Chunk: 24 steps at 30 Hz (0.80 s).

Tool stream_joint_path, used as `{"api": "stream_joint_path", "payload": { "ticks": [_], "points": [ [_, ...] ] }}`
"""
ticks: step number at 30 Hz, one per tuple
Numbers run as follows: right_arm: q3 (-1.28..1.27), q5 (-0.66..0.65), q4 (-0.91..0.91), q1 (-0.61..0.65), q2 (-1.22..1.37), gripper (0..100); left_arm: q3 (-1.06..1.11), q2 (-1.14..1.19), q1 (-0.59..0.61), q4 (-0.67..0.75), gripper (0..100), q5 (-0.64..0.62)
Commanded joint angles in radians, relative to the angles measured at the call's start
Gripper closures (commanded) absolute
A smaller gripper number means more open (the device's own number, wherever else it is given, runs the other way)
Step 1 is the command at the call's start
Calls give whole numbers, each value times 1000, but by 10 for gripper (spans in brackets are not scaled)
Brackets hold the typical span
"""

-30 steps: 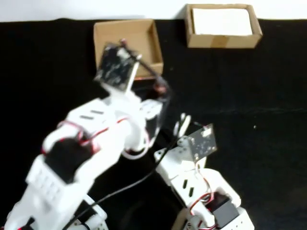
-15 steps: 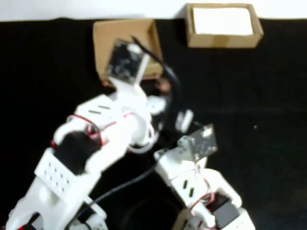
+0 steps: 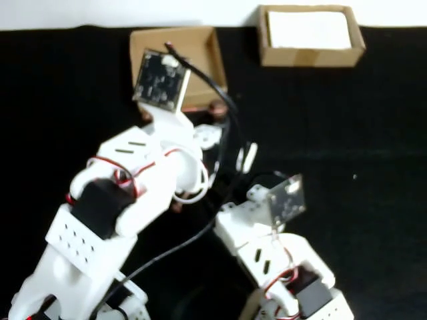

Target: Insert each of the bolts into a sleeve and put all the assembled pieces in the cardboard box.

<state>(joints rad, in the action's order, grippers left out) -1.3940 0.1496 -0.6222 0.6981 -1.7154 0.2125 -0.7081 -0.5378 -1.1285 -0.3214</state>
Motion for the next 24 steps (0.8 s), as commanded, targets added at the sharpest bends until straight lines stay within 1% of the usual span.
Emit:
{"api": "stream_joint_path", "payload": {
  "ticks": [1, 10, 16, 19, 24],
  "points": [
    [7, 5, 24, -1, -1, 991, -16, -4, 5, 23, 991, 0],
    [7, 5, 24, -2, -1, 991, -8, -4, 8, 15, 991, 2],
    [7, 5, 24, -53, -1, 991, -8, -4, 13, 15, 991, 3],
    [7, 5, 24, -53, -1, 991, -8, -1, 7, 15, 991, 43],
    [7, 5, 24, -51, -1, 991, -7, 2, 5, 17, 991, 46]
  ]
}}
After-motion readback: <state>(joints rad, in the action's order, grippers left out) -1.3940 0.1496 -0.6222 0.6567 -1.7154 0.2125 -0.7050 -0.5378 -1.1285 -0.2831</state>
